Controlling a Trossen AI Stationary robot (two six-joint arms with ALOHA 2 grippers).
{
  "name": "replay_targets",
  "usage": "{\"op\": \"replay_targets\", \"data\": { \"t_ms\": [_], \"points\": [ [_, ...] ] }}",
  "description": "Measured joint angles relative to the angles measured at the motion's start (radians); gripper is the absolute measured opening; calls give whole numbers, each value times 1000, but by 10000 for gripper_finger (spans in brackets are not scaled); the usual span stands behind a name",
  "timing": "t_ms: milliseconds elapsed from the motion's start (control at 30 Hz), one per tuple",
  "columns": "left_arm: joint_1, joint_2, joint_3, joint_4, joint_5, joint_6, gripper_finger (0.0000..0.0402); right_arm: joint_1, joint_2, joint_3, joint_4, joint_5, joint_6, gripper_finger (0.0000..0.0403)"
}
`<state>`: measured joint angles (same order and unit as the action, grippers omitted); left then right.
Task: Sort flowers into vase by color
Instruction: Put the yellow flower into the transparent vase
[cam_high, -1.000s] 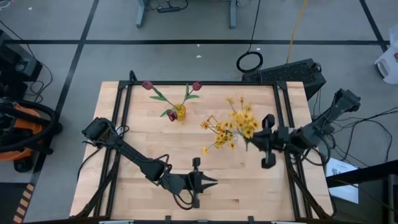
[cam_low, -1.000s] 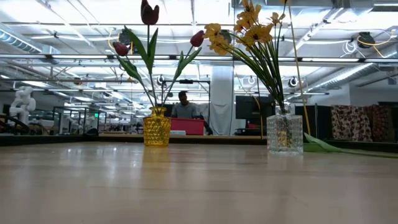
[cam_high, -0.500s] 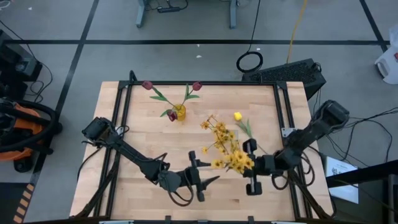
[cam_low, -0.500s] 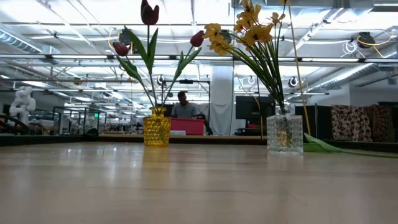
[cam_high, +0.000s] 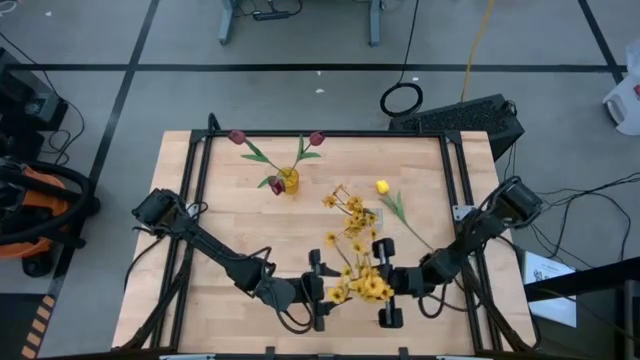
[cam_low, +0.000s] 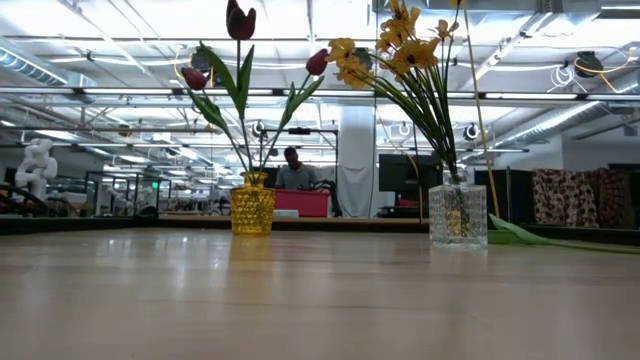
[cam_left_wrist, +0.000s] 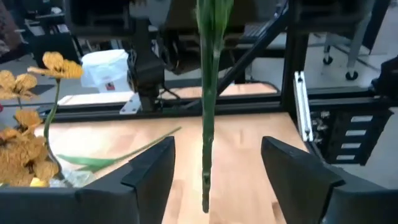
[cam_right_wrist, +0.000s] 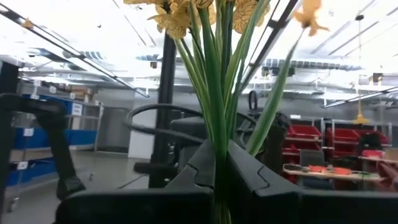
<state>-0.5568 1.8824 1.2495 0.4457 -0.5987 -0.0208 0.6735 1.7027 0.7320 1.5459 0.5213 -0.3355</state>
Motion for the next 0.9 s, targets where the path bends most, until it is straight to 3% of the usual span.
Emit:
{"op": "replay_targets", "data": {
  "t_ms": [200,533,667,900],
  "points": [
    [0,0,0,-45,0,0,184,-11,47,57,-2,3,-45,7],
    [1,0,0,-93,-11,-5,16,-7,50,62,-13,33,-29,11],
    [-1,-6,0,-171,-42,-21,21,23,50,62,-63,154,-19,46],
    [-5,-62,0,-399,-66,-104,14,102,50,61,-92,375,1,148]
  ]
}}
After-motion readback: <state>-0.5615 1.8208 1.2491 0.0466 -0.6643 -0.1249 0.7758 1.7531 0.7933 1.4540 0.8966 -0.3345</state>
